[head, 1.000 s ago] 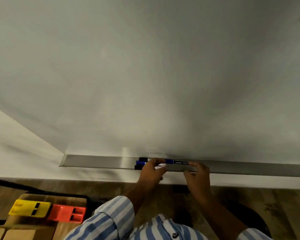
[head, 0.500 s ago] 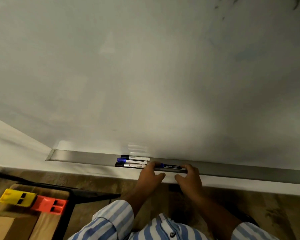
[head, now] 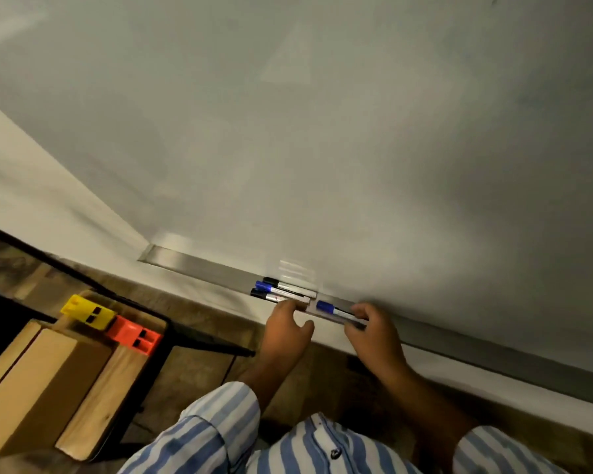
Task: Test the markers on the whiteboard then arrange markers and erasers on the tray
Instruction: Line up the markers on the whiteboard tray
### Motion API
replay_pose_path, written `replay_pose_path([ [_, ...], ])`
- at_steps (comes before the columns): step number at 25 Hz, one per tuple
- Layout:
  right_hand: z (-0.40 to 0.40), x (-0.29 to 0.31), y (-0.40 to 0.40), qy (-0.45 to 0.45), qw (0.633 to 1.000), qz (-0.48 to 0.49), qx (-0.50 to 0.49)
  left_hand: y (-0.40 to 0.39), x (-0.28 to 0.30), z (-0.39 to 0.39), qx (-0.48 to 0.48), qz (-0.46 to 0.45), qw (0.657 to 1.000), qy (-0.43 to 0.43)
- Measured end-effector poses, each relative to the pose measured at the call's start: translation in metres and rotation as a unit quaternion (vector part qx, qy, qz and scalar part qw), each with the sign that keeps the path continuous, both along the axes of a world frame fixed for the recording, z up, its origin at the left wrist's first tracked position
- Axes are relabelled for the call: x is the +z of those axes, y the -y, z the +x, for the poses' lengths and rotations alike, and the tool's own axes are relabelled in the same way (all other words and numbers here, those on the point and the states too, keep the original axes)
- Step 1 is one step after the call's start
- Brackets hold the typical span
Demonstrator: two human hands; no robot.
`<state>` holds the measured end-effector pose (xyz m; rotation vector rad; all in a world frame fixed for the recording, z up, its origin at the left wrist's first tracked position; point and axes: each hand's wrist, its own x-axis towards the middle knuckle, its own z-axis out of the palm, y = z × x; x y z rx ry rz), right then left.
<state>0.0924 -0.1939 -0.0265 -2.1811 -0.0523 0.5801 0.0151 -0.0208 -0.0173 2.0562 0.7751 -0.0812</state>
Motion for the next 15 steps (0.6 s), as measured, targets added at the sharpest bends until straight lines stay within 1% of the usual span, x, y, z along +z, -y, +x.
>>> replay_pose_path([
  [5, -0.005, 0.010, -0.062, -0.026, 0.994, 0.058, 0.091, -0.042, 0.003, -0.027, 0.118, -0.073, 0.990, 0.009],
  [7, -0.014, 0.015, -0.089, -0.031, 0.989, 0.065, 0.128, -0.060, 0.005, -0.042, 0.155, -0.084, 0.984, 0.013],
  [10, -0.036, 0.024, -0.138, -0.048, 0.979, 0.075, 0.182, -0.097, 0.003, -0.072, 0.204, -0.084, 0.975, 0.036],
  [15, -0.082, 0.033, -0.225, -0.052, 0.964, 0.083, 0.246, -0.171, 0.008, -0.131, 0.259, -0.050, 0.962, 0.073],
])
